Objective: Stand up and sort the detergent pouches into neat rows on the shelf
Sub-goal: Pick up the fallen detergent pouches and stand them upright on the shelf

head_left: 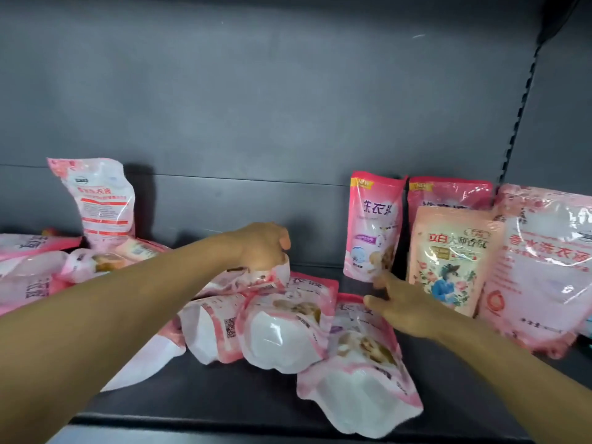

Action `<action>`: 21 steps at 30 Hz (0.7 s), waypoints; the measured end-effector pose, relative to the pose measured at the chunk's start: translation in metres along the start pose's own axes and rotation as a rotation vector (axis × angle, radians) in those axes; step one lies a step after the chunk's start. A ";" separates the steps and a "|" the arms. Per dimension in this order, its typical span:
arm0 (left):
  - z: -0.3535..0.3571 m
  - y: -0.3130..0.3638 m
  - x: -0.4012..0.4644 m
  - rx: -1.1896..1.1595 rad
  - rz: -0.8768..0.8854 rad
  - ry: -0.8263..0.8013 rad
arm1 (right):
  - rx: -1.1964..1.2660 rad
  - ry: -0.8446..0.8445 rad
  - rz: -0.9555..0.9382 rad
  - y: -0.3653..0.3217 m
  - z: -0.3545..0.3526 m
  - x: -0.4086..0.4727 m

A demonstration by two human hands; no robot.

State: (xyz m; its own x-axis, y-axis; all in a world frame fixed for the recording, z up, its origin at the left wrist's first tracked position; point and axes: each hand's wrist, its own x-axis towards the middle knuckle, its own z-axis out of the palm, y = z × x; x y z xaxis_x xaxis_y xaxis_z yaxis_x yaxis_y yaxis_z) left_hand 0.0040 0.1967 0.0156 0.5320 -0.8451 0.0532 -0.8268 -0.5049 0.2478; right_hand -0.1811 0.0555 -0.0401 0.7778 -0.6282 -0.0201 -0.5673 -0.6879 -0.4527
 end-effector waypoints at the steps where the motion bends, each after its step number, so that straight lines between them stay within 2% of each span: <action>1: 0.000 -0.004 0.008 -0.041 0.003 -0.017 | 0.028 -0.017 0.043 -0.003 0.002 0.003; 4: 0.000 -0.011 0.031 -0.131 0.039 -0.022 | 0.234 0.040 0.172 -0.010 0.006 0.013; 7: -0.001 -0.019 0.049 -0.114 0.052 0.014 | 0.382 0.146 0.288 -0.010 0.010 0.023; 10: 0.000 -0.025 0.059 -0.028 0.114 -0.127 | 0.484 0.223 0.402 -0.010 0.014 0.030; 13: 0.007 -0.017 0.066 0.069 0.226 -0.261 | 0.545 0.204 0.497 -0.010 0.012 0.035; 16: 0.020 -0.003 0.077 0.178 0.312 -0.297 | 0.551 0.204 0.519 -0.015 0.005 0.030; 21: 0.038 0.023 0.089 0.480 0.339 -0.309 | 0.589 0.314 0.437 -0.025 -0.021 0.002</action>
State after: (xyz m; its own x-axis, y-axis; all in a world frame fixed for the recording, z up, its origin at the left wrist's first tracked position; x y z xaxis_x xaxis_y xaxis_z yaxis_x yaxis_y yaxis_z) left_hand 0.0249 0.1029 -0.0110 0.2099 -0.9464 -0.2455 -0.9668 -0.1636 -0.1962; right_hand -0.1714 0.0637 -0.0104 0.3553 -0.9302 -0.0923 -0.4989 -0.1052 -0.8603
